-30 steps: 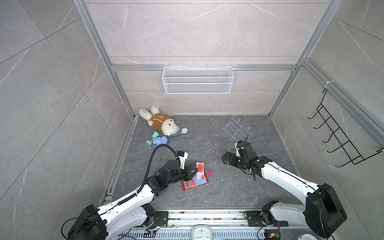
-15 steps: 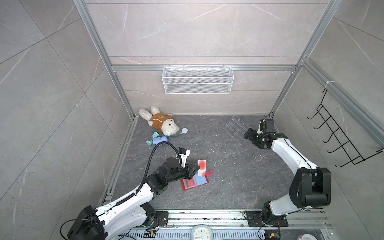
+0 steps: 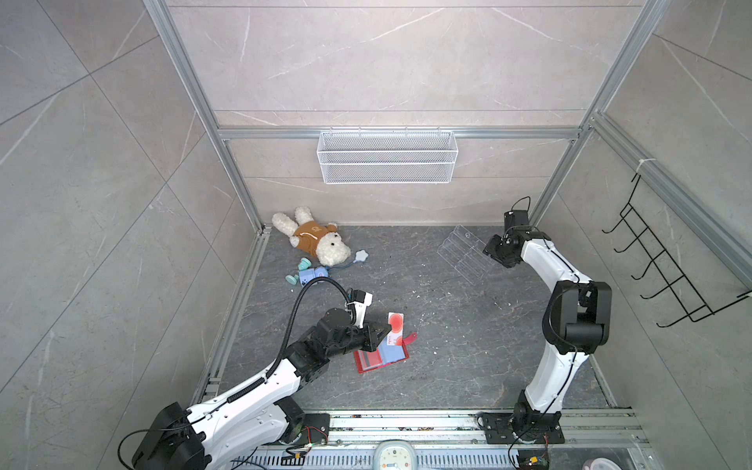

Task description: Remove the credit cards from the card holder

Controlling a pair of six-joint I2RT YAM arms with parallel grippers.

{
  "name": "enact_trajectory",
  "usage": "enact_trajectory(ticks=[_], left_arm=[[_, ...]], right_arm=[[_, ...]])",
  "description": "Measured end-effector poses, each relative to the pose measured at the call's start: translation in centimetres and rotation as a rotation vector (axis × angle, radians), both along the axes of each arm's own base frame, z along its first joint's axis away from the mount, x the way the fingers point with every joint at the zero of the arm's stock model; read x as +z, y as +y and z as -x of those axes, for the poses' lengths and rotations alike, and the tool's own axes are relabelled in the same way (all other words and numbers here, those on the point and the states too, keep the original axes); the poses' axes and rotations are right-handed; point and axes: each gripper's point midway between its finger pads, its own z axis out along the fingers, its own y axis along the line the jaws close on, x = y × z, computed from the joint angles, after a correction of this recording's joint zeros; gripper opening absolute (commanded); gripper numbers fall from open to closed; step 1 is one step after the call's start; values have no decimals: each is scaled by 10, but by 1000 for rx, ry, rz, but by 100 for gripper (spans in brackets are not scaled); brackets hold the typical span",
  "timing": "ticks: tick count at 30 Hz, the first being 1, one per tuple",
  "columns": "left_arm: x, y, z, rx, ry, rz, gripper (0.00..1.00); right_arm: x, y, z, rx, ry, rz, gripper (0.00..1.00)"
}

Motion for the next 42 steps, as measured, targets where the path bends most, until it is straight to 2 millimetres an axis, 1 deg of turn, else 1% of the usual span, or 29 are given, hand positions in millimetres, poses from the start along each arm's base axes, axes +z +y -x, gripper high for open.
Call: enact_trajectory(ticks=[4, 10, 18, 22, 27, 29, 31, 34, 36, 39, 42], left_arm=[[-1, 0, 0, 0, 0, -3, 0], [-3, 0, -1, 1, 5, -9, 0], [-9, -1, -1, 1, 18, -22, 0], [-11, -1, -2, 1, 22, -26, 0], [-15, -2, -2, 1, 31, -35, 0], [-15, -2, -2, 1, 33, -37, 0], [-16, -2, -2, 1, 33, -37, 0], [-15, -2, -2, 1, 32, -36, 0], [-15, -2, -2, 1, 33, -36, 0], [-15, -2, -2, 1, 33, -36, 0], [-15, -2, -2, 1, 33, -36, 0]], right_arm=[[-5, -4, -8, 1, 18, 21, 51], [-4, -10, -15, -6, 19, 40, 50], [-4, -12, -17, 3, 16, 51, 50], [-4, -12, -17, 6, 11, 45, 54], [1, -13, -10, 8, 20, 47, 58], [7, -14, -6, 12, 16, 51, 63], [15, -13, -3, 19, 6, 56, 65], [27, -13, 2, 22, -11, 56, 67], [31, -12, 4, 22, -18, 56, 67], [27, -12, 6, 24, -10, 52, 65], [16, -9, 12, 30, 18, 41, 63]])
